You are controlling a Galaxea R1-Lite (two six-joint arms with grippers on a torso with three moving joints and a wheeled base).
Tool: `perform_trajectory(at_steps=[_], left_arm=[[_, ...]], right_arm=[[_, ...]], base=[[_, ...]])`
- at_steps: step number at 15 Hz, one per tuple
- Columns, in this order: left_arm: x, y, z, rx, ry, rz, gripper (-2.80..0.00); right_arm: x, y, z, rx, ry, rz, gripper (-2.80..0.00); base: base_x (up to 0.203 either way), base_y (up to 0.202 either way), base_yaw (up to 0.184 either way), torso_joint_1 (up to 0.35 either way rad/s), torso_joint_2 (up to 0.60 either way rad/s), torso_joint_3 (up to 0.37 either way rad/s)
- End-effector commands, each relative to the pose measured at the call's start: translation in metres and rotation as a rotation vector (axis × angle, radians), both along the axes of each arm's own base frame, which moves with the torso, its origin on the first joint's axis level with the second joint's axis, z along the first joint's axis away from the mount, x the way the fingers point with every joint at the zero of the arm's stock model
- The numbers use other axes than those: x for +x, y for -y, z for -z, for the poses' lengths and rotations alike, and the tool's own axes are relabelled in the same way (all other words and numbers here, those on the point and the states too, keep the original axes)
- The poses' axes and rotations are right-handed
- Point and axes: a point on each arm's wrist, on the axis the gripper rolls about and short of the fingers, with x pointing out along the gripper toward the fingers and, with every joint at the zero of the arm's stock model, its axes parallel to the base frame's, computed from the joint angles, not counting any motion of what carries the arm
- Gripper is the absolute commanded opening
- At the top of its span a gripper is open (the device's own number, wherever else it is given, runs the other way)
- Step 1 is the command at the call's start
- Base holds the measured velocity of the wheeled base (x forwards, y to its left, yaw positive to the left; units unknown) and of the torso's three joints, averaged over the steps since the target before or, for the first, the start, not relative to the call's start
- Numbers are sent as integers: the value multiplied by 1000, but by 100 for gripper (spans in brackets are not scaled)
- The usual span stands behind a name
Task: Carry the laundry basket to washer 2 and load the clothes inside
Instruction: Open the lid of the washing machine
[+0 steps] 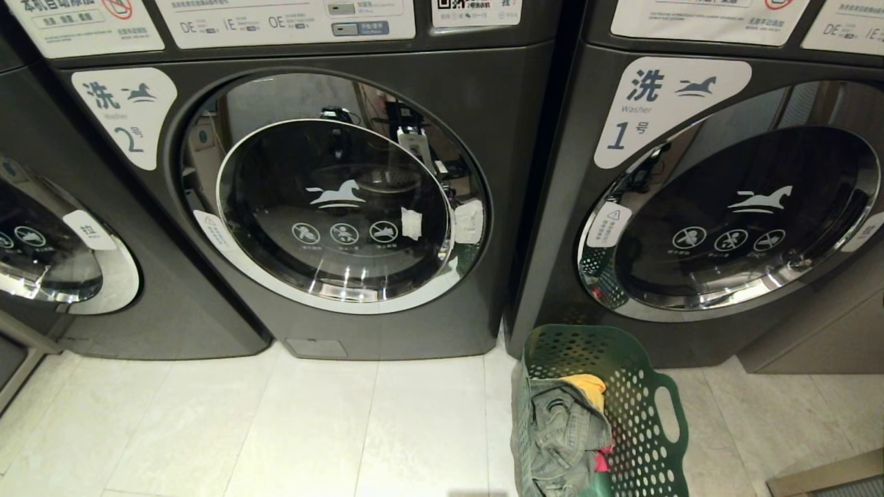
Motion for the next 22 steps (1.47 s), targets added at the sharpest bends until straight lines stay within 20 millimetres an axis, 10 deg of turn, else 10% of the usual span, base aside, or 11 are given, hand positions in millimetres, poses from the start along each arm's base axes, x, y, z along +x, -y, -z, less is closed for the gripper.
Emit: perform_trajectory(at_steps=[1, 22], left_arm=[[0, 0, 1, 5, -3, 2, -280], [0, 0, 0, 4, -2, 2, -280]], right_arm=[[0, 0, 0, -1, -4, -1, -280], [0, 0, 0, -3, -4, -1, -280]], base=[[0, 0, 0, -4, 2, 43], [0, 0, 0, 0, 0, 2]])
